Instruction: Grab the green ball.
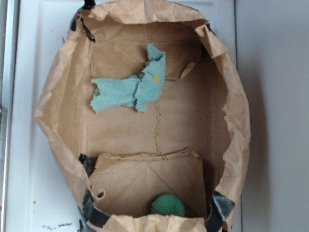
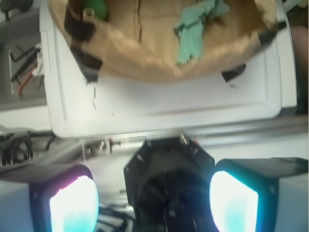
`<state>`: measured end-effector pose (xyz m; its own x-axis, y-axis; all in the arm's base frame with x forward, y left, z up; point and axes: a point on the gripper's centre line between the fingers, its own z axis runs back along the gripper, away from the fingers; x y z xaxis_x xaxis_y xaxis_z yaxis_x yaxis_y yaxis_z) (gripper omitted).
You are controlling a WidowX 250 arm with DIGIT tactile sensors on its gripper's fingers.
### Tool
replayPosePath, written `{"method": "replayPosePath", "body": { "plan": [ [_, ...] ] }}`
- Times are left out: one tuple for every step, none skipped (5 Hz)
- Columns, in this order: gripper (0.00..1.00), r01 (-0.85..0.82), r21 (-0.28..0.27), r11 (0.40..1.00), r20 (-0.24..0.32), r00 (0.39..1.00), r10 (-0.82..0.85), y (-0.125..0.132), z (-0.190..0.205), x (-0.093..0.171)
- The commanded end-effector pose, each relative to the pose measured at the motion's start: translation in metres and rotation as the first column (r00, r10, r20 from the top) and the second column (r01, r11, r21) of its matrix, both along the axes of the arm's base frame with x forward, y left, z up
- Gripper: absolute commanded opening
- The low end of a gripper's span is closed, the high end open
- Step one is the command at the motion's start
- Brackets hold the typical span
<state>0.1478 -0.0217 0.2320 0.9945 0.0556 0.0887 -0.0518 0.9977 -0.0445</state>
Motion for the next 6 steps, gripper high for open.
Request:
{"method": "replayPosePath", "body": {
  "plan": [
    [1.0, 0.098, 0.022, 0.995, 0.069, 0.993, -0.099, 0.0, -0.008, 0.046],
    [1.0, 0.222, 0.015, 0.975, 0.087, 0.971, -0.223, 0.009, -0.02, 0.069],
    [1.0, 0.322, 0.061, 0.945, 0.122, 0.937, -0.327, 0.025, -0.032, 0.094],
    [1.0, 0.384, 0.104, 0.917, 0.184, 0.899, -0.397, 0.033, -0.036, 0.096],
    [1.0, 0.41, 0.124, 0.904, 0.227, 0.875, -0.428, 0.031, -0.038, 0.097],
    [1.0, 0.443, 0.115, 0.889, 0.268, 0.848, -0.458, 0.029, -0.041, 0.099]
  ]
}}
